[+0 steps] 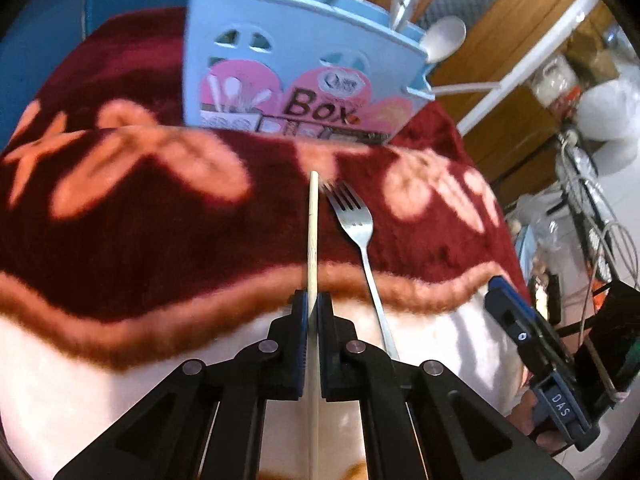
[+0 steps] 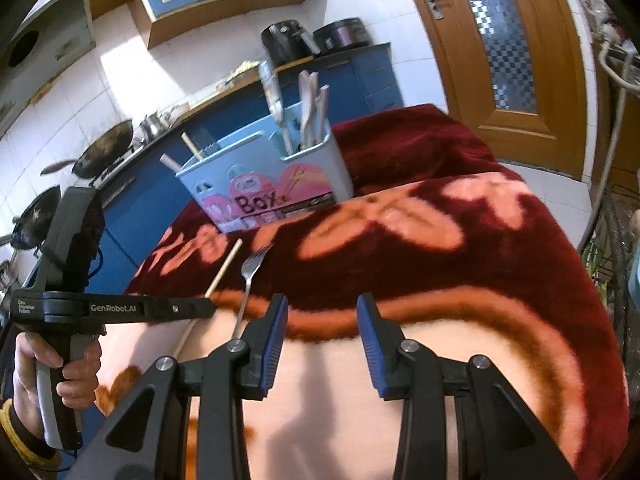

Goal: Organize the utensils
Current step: 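Grasp the wooden chopstick with the left tool while the right tool grasps the metal fork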

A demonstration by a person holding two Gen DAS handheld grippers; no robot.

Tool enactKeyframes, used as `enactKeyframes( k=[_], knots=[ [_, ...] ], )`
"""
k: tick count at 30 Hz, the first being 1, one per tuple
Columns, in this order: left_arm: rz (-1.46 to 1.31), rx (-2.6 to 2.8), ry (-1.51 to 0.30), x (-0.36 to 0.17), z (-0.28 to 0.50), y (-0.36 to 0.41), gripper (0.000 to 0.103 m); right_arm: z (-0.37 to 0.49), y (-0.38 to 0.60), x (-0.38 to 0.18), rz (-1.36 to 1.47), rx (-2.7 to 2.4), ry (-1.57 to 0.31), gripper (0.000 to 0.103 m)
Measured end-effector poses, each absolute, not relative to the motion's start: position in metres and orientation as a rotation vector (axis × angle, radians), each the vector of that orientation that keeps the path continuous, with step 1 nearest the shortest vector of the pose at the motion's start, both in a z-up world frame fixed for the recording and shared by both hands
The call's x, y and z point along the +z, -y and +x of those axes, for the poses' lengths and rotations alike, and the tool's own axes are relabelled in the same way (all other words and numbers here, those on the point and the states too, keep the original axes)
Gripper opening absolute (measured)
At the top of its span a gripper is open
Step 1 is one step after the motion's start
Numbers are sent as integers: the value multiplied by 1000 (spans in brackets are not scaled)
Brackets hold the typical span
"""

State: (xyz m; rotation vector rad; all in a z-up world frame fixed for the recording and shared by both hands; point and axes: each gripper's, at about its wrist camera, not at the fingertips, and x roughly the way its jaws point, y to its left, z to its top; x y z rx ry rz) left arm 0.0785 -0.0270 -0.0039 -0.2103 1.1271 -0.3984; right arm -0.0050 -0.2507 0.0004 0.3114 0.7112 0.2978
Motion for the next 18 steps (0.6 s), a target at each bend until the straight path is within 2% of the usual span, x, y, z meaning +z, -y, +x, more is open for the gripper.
enactKeyframes(
  k=[11, 18],
  knots=[
    [-232, -320, -918, 13, 64, -19, 4, 23, 196, 1, 194, 394, -877, 39],
    [-231, -294, -815, 25, 58, -41, 4, 44, 160, 1, 52, 371, -981, 30]
  ],
)
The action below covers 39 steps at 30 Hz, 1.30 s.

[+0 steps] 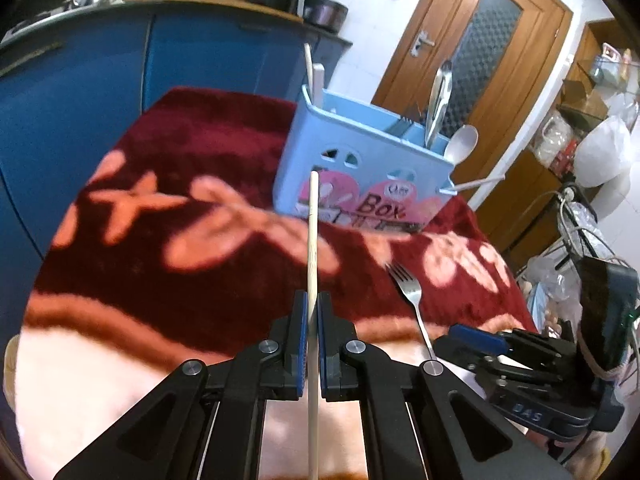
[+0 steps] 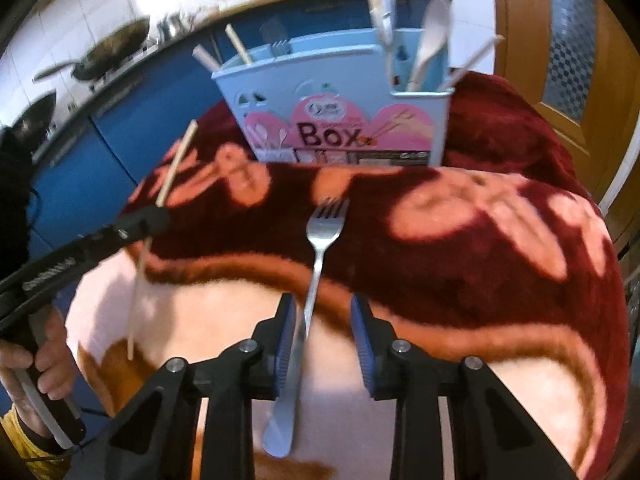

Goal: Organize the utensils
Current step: 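Grasp the wooden chopstick with the left tool while the right tool grasps the metal fork, then lift and carry the chopstick and fork up over the blue caddy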

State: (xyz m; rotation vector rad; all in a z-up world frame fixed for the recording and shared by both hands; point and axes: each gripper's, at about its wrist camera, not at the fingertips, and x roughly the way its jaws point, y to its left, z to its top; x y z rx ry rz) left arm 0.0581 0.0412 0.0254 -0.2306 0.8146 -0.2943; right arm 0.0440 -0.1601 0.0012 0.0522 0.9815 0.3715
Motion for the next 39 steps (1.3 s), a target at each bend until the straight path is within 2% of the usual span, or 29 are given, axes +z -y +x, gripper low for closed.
enactKeyframes(
  k=[13, 18, 19, 22, 29, 39],
  knots=[
    [-236, -279, -718, 32, 53, -56, 4, 71, 140, -5, 14, 345, -1125, 29],
    [-242, -278, -707, 33, 53, -58, 4, 80, 142, -6, 22, 329, -1132, 12],
    [-241, -277, -704, 34, 52, -58, 4, 79, 144, -6, 43, 330, -1118, 8],
    [-238, -279, -693, 35, 51, -56, 4, 75, 153, -8, 122, 331, -1069, 6],
    [-253, -284, -667, 41, 47, -55, 4, 55, 174, 0, 278, 382, -926, 5],
    [-259, -310, -553, 66, 40, -43, 4, 22, 190, 38, 297, 411, -650, 3]
  ],
)
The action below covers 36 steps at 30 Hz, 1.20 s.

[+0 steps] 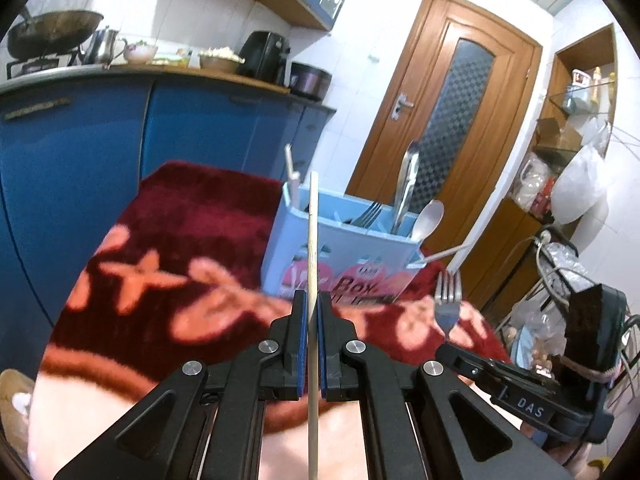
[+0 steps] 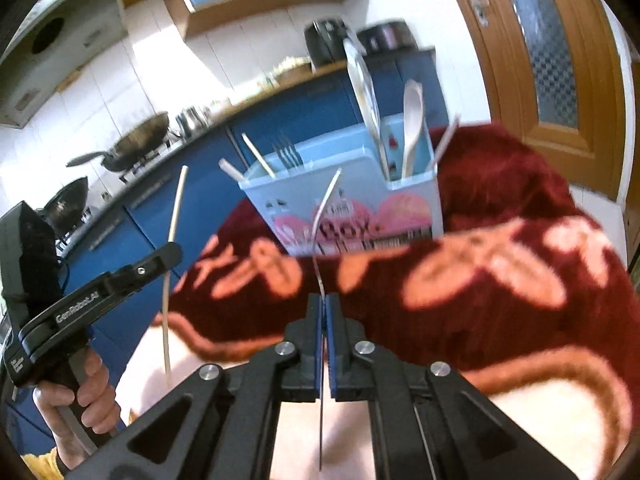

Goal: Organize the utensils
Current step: 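Lift and carry the chopstick and fork up over the blue caddy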

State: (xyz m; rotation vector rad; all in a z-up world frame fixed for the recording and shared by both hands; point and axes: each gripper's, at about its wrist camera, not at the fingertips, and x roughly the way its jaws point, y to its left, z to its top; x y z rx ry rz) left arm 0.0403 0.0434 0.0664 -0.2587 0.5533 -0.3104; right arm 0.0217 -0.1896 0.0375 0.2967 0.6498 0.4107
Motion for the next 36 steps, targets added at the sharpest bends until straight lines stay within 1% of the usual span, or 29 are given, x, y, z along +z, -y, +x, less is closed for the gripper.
enactKeyframes(
  k=[8, 14, 23, 36],
  knots=[
    [-281, -302, -483, 83, 49, -39, 4, 18, 194, 64, 273, 395, -485, 3],
    [-276, -301, -432, 96, 67, -36, 4, 22, 199, 80, 250, 376, -402, 3],
    [-285, -275, -355, 114, 103, -30, 4, 44, 208, 92, 254, 359, -345, 3],
    [-282, -234, -171, 134, 143, -17, 4, 77, 217, 114, 230, 316, -245, 3]
  ],
)
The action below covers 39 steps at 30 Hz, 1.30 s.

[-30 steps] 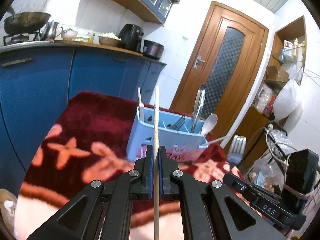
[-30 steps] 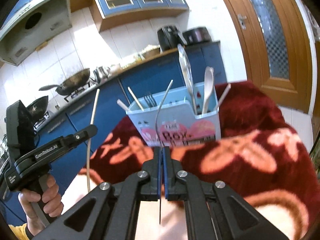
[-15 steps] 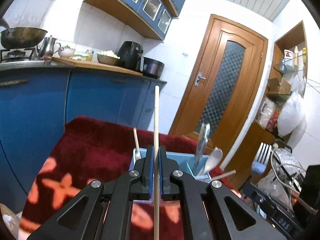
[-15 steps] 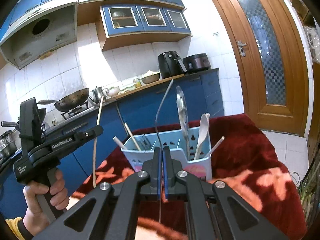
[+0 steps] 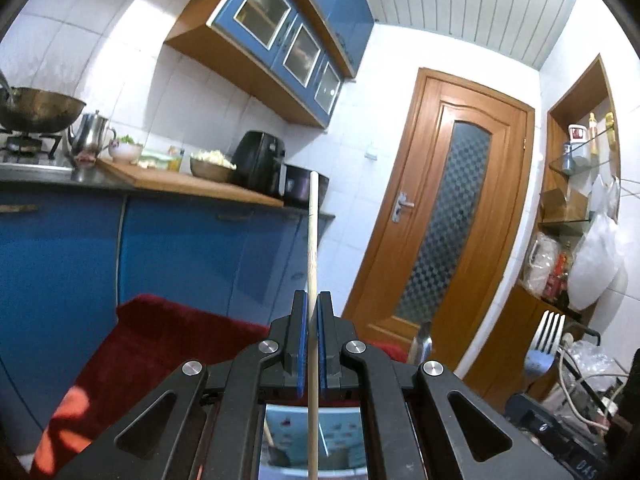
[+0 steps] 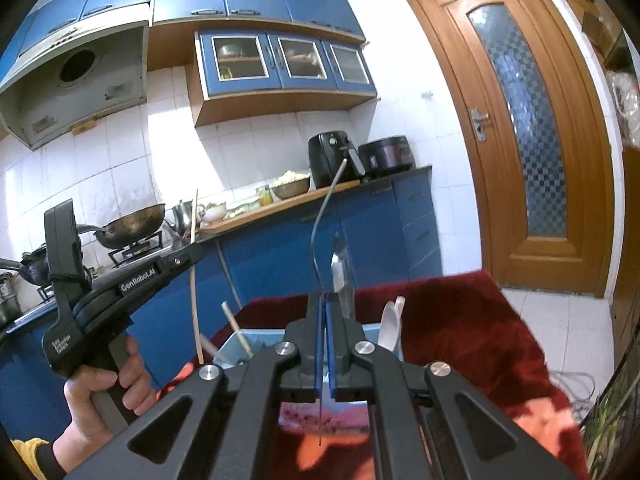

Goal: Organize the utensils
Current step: 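Lift and carry the chopstick and fork up over the blue caddy, then open the left tool to drop the chopstick while the right tool releases the fork into the caddy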

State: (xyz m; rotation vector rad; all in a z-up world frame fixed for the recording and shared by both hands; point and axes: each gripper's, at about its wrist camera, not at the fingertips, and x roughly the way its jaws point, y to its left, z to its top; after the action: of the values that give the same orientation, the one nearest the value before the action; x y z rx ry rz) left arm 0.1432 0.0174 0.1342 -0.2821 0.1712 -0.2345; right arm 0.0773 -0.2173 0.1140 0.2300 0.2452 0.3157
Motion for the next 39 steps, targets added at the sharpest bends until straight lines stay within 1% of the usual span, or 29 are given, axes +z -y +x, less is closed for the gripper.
enactKeyframes(
  k=[13, 20, 24, 26, 27, 30, 31, 32, 33, 39],
  knots=[
    [-249, -138, -143, 98, 172, -4, 4, 117, 209, 104, 185, 256, -183, 3],
    [-198, -129, -131, 86, 174, 5, 4, 132, 204, 91, 157, 245, -215, 4],
    [-183, -144, -166, 77, 177, 11, 4, 137, 204, 80, 166, 269, -261, 7],
    [-180, -150, -179, 76, 178, 12, 6, 137, 206, 77, 180, 276, -275, 7],
    [-177, -152, -181, 76, 178, 12, 9, 138, 207, 76, 187, 279, -279, 9],
    [-170, -164, -188, 81, 174, 13, 22, 135, 212, 79, 206, 281, -273, 22],
    [-168, -169, -190, 82, 172, 13, 27, 133, 214, 81, 214, 284, -265, 22],
    [-165, -178, -194, 85, 170, 14, 29, 132, 214, 82, 216, 284, -261, 22],
    [-164, -184, -198, 87, 169, 15, 30, 130, 215, 84, 217, 283, -253, 22],
    [-148, -200, -210, 100, 151, 15, 30, 112, 217, 97, 223, 294, -221, 23]
  ],
)
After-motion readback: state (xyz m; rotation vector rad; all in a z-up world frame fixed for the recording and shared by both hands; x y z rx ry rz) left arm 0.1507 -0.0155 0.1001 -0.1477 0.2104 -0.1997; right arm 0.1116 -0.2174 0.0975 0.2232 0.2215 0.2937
